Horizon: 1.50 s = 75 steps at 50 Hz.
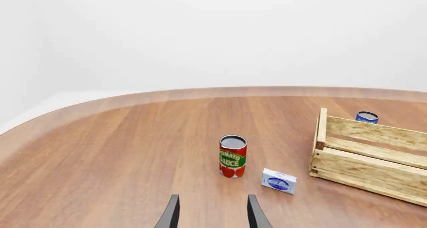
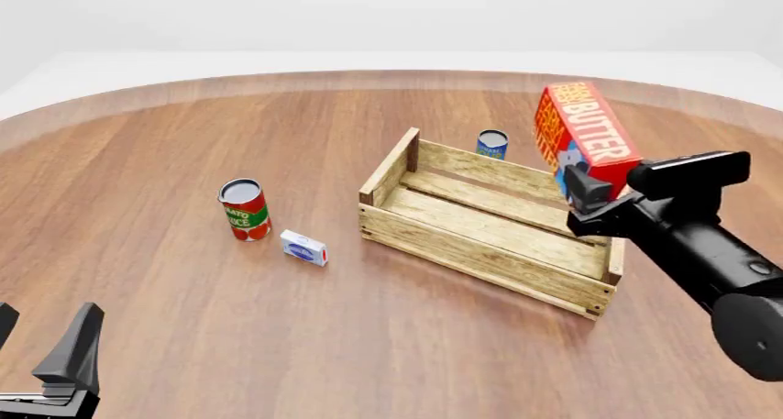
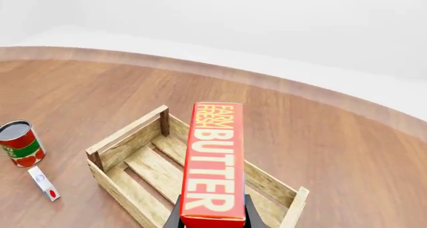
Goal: Pick up the butter and put it in the tray.
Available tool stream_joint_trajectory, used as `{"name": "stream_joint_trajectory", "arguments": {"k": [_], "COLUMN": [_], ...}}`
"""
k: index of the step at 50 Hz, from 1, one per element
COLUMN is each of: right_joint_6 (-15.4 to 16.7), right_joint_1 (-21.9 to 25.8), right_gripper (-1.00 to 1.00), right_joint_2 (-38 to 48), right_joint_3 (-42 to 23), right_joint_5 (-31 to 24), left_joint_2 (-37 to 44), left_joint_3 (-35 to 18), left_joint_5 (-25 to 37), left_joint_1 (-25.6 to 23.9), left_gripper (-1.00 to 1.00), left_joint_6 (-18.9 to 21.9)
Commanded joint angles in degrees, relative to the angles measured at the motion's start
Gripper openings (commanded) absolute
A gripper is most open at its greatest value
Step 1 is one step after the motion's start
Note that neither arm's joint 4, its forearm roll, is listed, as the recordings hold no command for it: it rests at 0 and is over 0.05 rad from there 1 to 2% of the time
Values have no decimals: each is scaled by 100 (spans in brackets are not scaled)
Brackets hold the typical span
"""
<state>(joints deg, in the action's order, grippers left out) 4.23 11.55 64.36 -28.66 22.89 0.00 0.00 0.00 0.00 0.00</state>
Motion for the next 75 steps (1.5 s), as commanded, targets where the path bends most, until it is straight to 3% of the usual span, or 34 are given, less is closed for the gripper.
{"name": "stream_joint_trajectory", "arguments": {"k": [1,39,75], "right_joint_6": [-165,-154,-262], "right_joint_1": [180,472,503], "right_gripper": [-100,-100,-100], "right_joint_2": [514,1637,2707], "right_joint_3": [-386,-1185,-1695], "right_joint_5": [228,-40,80], "left_joint_2": [0,0,0], "left_joint_3": [0,0,0], "left_joint_5": [0,0,0], "left_joint_1": [0,0,0], "left_gripper": [100,100,100], "left_joint_6": [0,0,0]}}
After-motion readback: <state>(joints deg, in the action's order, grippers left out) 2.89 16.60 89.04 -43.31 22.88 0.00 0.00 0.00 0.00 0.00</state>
